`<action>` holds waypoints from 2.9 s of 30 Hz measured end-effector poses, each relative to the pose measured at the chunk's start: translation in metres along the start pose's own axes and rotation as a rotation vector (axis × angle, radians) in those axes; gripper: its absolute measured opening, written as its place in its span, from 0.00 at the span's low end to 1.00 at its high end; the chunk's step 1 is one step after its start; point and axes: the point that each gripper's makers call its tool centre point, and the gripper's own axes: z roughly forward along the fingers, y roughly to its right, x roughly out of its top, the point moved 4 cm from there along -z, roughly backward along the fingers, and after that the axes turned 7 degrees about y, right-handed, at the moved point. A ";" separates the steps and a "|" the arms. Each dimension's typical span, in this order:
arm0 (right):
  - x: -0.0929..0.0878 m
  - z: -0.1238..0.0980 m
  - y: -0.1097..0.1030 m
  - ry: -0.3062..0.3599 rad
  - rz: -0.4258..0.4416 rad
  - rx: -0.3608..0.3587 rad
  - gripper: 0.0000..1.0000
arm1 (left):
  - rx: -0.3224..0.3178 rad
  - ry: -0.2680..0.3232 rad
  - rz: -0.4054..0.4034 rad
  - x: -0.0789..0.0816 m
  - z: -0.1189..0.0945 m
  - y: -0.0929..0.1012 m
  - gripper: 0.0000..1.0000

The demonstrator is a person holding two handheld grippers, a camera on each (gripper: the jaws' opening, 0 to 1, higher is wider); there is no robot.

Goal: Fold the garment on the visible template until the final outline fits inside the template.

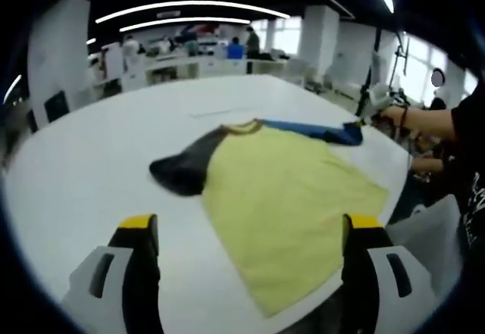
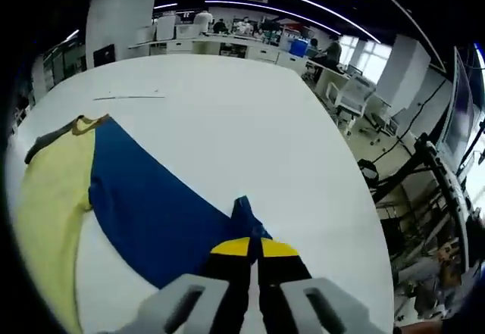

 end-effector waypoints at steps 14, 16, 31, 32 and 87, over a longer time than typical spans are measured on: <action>-0.020 -0.016 0.030 -0.055 0.070 -0.087 0.00 | -0.006 0.014 0.015 0.005 -0.001 -0.001 0.98; -0.022 -0.014 0.030 -0.055 0.081 -0.082 0.00 | -0.009 0.016 0.016 0.005 -0.002 0.000 0.98; -0.021 -0.020 0.023 -0.074 0.136 -0.081 0.00 | 0.011 0.008 0.016 0.004 -0.010 0.003 0.99; -0.019 -0.020 0.022 -0.068 0.135 -0.077 0.00 | 0.010 0.007 0.017 0.004 -0.010 0.003 0.99; 0.144 0.001 -0.147 0.177 -0.098 0.322 0.00 | -0.023 0.029 -0.027 0.011 -0.010 0.006 0.99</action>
